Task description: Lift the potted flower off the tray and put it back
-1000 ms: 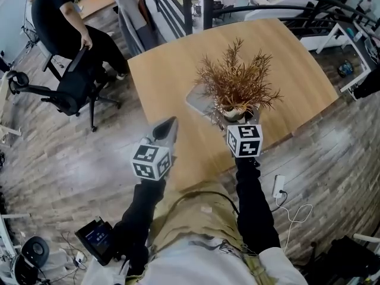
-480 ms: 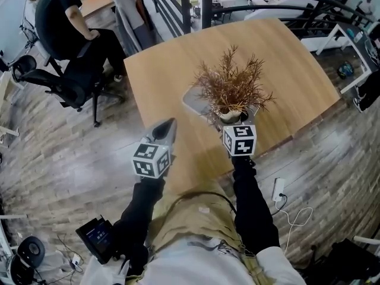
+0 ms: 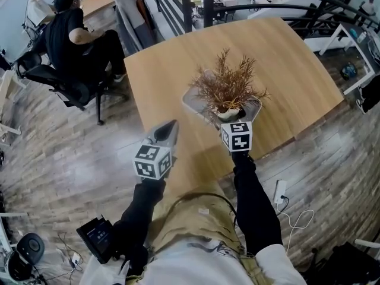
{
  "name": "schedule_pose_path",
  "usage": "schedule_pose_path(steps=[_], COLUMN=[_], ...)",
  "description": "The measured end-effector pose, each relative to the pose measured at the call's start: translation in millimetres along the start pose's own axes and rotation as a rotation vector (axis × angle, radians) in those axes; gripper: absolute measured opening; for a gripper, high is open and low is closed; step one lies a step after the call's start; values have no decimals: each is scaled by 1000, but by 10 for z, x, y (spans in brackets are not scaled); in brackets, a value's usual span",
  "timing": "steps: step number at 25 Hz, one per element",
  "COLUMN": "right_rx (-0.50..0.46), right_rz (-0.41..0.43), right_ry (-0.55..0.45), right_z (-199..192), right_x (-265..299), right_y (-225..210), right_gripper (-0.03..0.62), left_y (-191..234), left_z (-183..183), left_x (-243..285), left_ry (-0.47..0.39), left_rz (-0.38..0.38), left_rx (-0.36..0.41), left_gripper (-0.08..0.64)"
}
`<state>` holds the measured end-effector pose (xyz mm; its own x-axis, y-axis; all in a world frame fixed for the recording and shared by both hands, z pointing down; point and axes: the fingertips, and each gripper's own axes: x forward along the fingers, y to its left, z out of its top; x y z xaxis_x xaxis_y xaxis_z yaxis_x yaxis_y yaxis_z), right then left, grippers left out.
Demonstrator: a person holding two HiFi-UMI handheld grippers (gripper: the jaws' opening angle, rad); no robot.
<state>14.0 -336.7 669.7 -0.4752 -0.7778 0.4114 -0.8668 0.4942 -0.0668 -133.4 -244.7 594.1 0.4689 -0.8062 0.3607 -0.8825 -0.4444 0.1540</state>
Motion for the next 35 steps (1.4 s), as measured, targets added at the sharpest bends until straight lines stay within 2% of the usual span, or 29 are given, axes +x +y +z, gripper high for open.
schedule_pose_path(steps=[5,14,35], right_rx=[-26,8,18], right_rz=[16,27,-15], right_ry=[37,65,111], right_z=[-125,-306,-434], right_x=[99,262,249], right_y=[-59,-11,-67], right_gripper=[502,502,502], left_y=[12,77,14], left_z=[-60,-102,-81], left_x=[-16,-45,-11], left_ry=[6,21,38], left_rz=[18,33,3], left_rx=[-6,-8,3], left_gripper=[2,2,2])
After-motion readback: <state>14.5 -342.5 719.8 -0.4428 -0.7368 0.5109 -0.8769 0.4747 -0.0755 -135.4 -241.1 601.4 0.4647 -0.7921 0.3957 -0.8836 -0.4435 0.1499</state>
